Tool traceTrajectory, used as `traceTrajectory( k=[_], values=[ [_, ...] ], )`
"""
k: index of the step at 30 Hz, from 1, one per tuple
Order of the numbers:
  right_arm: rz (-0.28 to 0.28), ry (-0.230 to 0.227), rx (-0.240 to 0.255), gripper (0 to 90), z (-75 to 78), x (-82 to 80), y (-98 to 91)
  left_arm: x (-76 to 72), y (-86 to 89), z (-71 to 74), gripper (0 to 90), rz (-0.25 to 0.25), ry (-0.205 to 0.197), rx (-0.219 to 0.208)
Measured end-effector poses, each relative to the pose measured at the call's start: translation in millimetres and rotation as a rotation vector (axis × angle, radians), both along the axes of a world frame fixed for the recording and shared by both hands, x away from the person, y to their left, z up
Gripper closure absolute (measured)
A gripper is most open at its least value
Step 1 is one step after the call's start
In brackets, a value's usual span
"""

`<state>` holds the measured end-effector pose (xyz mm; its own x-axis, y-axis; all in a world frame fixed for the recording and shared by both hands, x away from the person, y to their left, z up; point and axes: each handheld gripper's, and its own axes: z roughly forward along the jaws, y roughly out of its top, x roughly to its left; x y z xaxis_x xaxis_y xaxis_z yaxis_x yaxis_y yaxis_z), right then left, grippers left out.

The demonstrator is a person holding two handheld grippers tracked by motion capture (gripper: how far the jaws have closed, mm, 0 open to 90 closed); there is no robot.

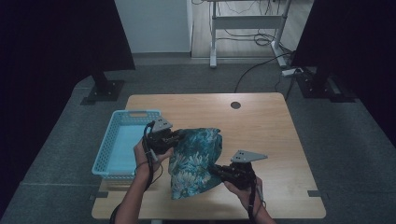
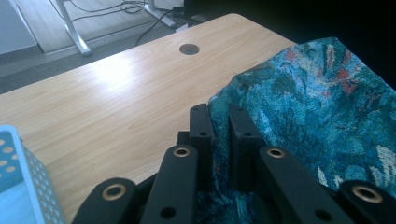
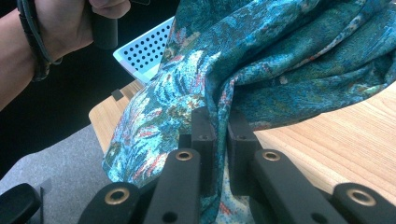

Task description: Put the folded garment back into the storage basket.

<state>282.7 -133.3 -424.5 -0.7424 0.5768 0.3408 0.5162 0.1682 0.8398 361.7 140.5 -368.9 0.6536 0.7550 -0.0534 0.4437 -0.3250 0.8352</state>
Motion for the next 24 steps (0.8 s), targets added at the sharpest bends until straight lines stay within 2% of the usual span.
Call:
traceTrajectory(
  k=[19, 24],
  values=[
    [0.024, 0.000, 0.005, 84.0, 2.6, 6.4, 18.4, 1.2, 13.9, 1.9, 81.6, 0.023, 0.008, 0.000],
    [0.027, -0.002, 0.005, 84.1, 3.3, 8.3, 21.9, 1.9, 14.2, 3.5, 81.6, 0.022, 0.009, -0.012]
  ],
)
